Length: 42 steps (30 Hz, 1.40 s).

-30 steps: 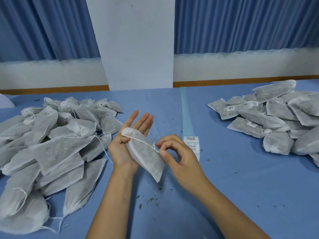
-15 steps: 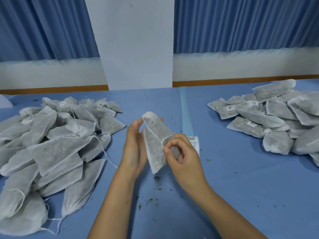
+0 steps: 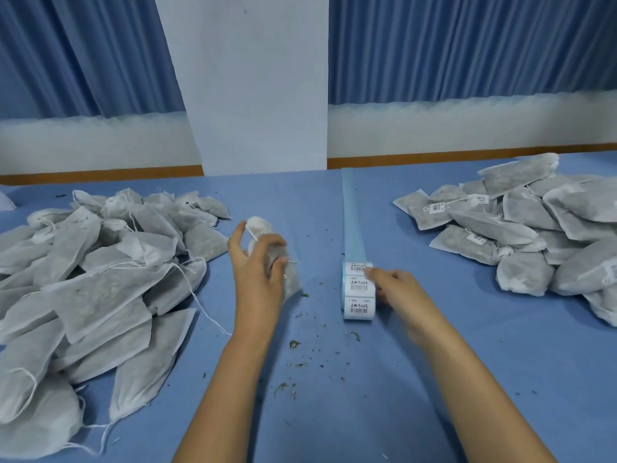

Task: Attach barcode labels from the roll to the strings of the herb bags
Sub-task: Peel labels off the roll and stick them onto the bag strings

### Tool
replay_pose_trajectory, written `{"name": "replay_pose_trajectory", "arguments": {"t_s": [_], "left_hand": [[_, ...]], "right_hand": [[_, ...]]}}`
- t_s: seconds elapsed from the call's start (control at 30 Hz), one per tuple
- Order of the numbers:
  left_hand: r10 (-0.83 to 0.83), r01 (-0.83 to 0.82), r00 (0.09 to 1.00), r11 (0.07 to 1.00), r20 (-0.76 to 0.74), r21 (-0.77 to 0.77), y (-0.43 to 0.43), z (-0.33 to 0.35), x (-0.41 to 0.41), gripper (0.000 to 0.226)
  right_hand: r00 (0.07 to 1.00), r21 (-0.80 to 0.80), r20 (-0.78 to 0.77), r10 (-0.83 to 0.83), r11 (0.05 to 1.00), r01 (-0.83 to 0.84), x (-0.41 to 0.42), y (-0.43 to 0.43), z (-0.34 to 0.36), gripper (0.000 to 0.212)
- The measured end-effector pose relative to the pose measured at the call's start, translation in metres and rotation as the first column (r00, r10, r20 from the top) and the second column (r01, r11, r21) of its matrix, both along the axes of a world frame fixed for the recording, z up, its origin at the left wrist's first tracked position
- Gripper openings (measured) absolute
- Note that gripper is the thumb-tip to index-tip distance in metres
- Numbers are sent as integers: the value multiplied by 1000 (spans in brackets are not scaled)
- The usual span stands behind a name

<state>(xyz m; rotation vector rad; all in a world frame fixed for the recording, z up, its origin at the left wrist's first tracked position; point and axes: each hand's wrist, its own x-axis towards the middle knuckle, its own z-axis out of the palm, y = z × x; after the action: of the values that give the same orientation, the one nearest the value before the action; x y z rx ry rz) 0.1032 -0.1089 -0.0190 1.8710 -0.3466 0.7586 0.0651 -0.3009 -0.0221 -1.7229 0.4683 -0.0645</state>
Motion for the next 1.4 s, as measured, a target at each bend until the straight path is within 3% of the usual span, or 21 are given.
{"name": "replay_pose_trajectory", "arguments": {"t_s": [0.13,0.2,0.3,0.43,0.6,0.87,0.97,1.07,1.4], "left_hand": [[-138,135,990,985,25,105,-10,-12,2,21],[-227,218,973,967,51,134,-13,-13,2,22],[-325,305,946,902,14,305,-18,-18,3,18],[-352,375,927,848,-133,374,-23,-24,4,44],[-271,292,956,899,-108,327,-22,-22,8,29],[-295,307,922,952,-252,6,-16,-15,3,19],[-290,322,920,943,-263,86,-14,-14,5,13],[-290,338,917,930,-275,147,-13,-15,5,22],[-280,310,935,943,-216,123,-13,-14,1,9]], "right_hand": [[997,137,55,63,988,-70,2,5,-1,21],[991,124,80,109,985,-119,0,6,0,16],[984,98,132,122,986,-135,-1,14,-2,17],[980,73,153,124,988,-137,-2,19,-2,21],[954,104,140,266,954,-281,-5,12,0,13],[934,35,143,327,942,-335,-5,8,0,15],[935,19,146,324,944,-330,-5,8,0,15],[935,14,152,320,945,-326,-4,9,0,15],[927,-47,152,342,940,-339,-1,10,-1,13]]}}
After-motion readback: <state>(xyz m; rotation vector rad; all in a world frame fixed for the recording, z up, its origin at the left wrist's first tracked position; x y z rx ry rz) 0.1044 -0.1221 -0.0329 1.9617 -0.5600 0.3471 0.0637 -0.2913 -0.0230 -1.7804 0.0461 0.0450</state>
